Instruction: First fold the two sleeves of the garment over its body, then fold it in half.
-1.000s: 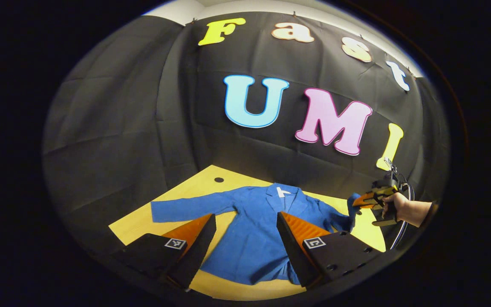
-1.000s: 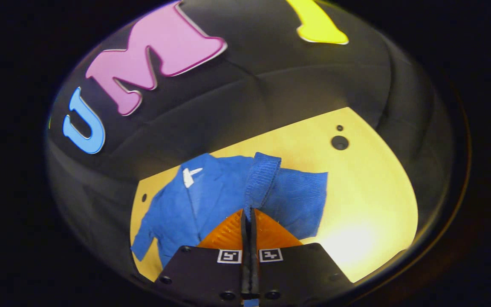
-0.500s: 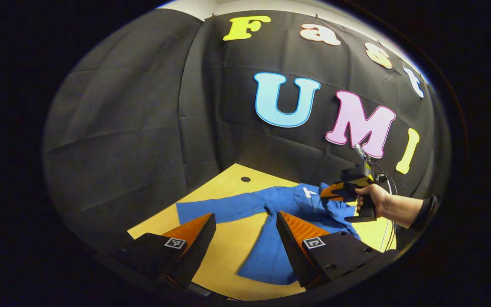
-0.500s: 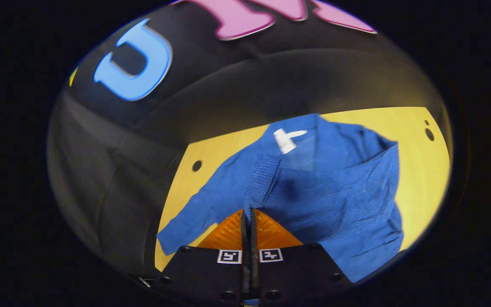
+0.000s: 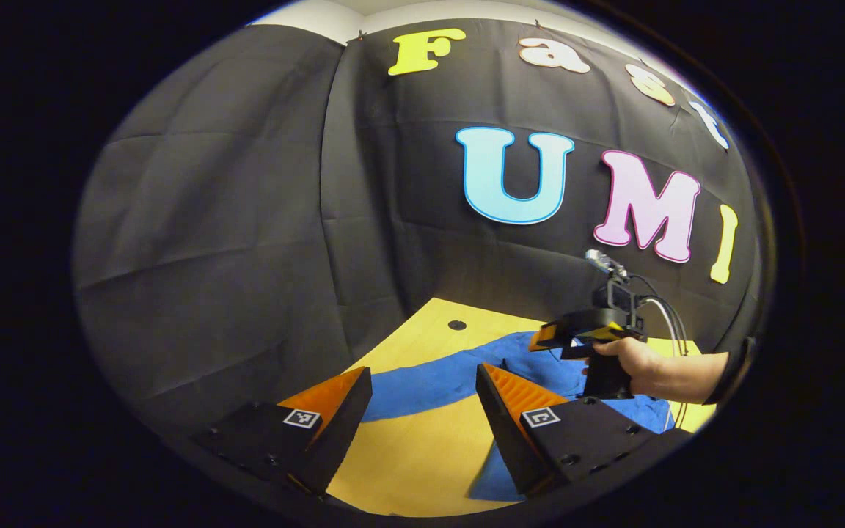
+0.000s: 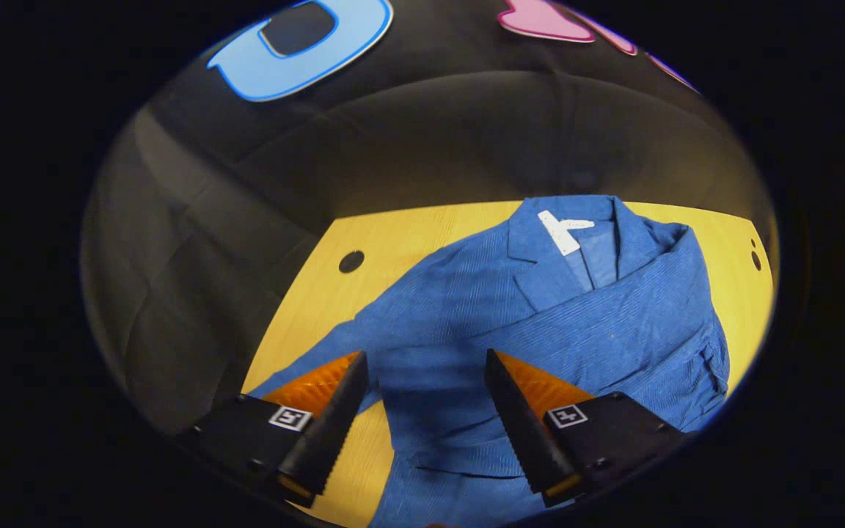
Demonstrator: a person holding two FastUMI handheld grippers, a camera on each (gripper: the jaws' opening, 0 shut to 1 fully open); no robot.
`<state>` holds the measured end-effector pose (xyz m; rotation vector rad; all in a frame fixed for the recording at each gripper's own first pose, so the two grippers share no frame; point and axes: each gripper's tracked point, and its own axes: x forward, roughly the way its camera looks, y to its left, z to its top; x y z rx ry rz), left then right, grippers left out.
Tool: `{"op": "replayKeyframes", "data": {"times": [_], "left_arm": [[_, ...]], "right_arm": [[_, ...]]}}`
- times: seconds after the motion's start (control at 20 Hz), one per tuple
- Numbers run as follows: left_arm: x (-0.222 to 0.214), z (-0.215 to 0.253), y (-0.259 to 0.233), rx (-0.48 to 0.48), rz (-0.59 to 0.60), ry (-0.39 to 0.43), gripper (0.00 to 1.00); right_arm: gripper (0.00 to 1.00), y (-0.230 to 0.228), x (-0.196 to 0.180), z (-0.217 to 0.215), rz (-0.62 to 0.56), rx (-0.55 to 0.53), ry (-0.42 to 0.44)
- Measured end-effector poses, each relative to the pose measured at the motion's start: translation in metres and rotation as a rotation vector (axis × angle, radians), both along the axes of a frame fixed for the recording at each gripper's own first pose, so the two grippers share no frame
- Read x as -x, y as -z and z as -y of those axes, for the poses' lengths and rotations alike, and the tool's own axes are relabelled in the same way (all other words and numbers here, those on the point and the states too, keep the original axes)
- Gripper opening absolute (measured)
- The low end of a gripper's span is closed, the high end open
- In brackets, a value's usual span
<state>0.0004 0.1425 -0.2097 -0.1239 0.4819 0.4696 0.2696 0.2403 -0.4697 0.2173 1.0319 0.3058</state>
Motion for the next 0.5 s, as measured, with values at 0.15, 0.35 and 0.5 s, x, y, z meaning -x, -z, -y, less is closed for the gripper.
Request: {"op": "replayKeyframes", "data": {"times": [0.15, 0.35, 0.5], "left_arm": [[-0.008, -0.036, 0.035, 0.004, -0.061, -0.071, 0.82], [-0.018, -0.077, 0.098, 0.105, -0.237, -0.151, 0.84], [-0.020, -0.096, 0.141, 0.117, -0.391, -0.168, 0.84]], "right_arm": [[0.99, -0.015, 0.014, 0.036, 0.034, -0.012, 0.078], [0.98, -0.041, 0.056, 0.112, 0.110, 0.017, 0.137], [0.98, -0.064, 0.078, 0.151, 0.122, 0.024, 0.173]]}}
